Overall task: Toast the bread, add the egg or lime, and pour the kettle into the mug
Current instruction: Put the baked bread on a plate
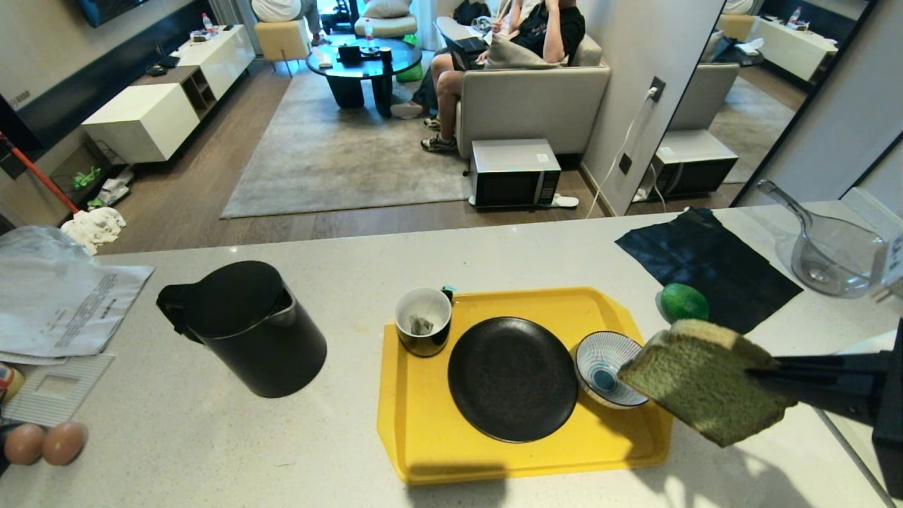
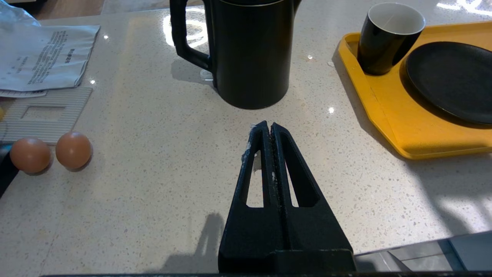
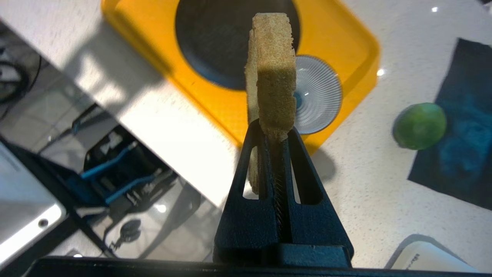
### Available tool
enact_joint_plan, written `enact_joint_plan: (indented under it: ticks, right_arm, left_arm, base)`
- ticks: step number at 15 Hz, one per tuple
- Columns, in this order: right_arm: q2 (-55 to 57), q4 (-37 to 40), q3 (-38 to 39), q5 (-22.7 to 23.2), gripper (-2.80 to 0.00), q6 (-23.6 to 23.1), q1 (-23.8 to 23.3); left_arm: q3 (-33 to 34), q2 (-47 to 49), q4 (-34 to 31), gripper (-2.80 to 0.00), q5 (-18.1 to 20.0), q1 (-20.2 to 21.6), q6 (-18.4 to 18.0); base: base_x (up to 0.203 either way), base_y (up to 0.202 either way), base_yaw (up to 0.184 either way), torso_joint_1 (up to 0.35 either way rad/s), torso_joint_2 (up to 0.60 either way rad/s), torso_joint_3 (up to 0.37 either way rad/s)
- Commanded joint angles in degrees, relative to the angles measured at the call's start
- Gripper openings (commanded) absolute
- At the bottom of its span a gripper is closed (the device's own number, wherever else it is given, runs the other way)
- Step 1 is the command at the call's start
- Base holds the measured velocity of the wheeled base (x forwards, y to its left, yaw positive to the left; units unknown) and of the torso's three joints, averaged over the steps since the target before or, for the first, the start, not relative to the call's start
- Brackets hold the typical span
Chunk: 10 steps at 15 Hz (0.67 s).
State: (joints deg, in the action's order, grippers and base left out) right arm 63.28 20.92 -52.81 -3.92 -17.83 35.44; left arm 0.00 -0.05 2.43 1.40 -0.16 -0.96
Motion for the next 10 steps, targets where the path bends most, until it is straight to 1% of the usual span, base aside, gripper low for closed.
enact_joint_plan:
  ticks: [1,3,5,7,10]
  right_arm:
    - [1.52,0.05,2.99,-1.66,-2.8,-0.24,4.38]
    - [5.56,-2.84,3.31,-2.54,-2.8,-0.34,5.09]
    - [10.92,-8.64,4.02,-4.67,-2.8,-0.74,5.5]
    - [15.32,-12.78,4.33,-5.35,-2.8,-1.91,7.7]
    - [20.7,-16.59,4.38,-5.48,-2.8,-3.09,10.63]
  left_arm:
    - [0.97,-0.04,0.04,-2.8,0.0,-0.02,-0.01]
    - [0.97,-0.04,0.04,-2.8,0.0,-0.02,-0.01]
    - [0.97,-0.04,0.04,-2.8,0.0,0.05,-0.01]
    - [0.97,-0.04,0.04,-2.8,0.0,0.03,-0.01]
    - [0.97,-0.04,0.04,-2.8,0.0,-0.02,-0.01]
  base:
    - [0.0,0.0,0.0,0.0,0.0,0.0]
    - [0.0,0.0,0.0,0.0,0.0,0.0]
    - [0.0,0.0,0.0,0.0,0.0,0.0]
    - [0.0,0.0,0.0,0.0,0.0,0.0]
    - [0.0,0.0,0.0,0.0,0.0,0.0]
